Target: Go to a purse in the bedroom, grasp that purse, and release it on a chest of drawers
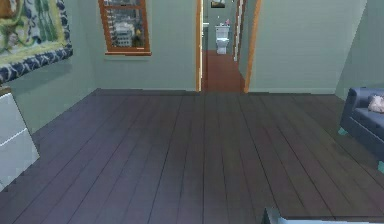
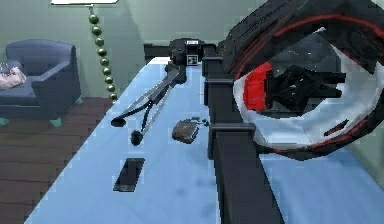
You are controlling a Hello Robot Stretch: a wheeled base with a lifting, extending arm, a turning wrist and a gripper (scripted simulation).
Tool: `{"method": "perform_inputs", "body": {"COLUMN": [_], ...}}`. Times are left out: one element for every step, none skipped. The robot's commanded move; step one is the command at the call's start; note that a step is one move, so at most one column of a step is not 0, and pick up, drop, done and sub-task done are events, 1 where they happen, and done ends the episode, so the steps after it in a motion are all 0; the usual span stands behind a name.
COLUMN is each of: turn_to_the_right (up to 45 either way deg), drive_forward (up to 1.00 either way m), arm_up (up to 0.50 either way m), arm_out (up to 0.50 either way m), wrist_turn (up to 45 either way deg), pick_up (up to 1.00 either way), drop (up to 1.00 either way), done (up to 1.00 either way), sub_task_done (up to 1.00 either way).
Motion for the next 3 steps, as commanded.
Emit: {"method": "perform_inputs", "body": {"turn_to_the_right": [0.0, 0.0, 0.0], "drive_forward": [0.00, 0.00, 0.00], "arm_up": [0.00, 0.00, 0.00], "arm_out": [0.00, 0.00, 0.00], "wrist_turn": [45.0, 45.0, 45.0], "pick_up": [0.00, 0.00, 0.00], "drop": [0.00, 0.00, 0.00], "done": [0.00, 0.00, 0.00], "sub_task_done": [0.00, 0.00, 0.00]}}
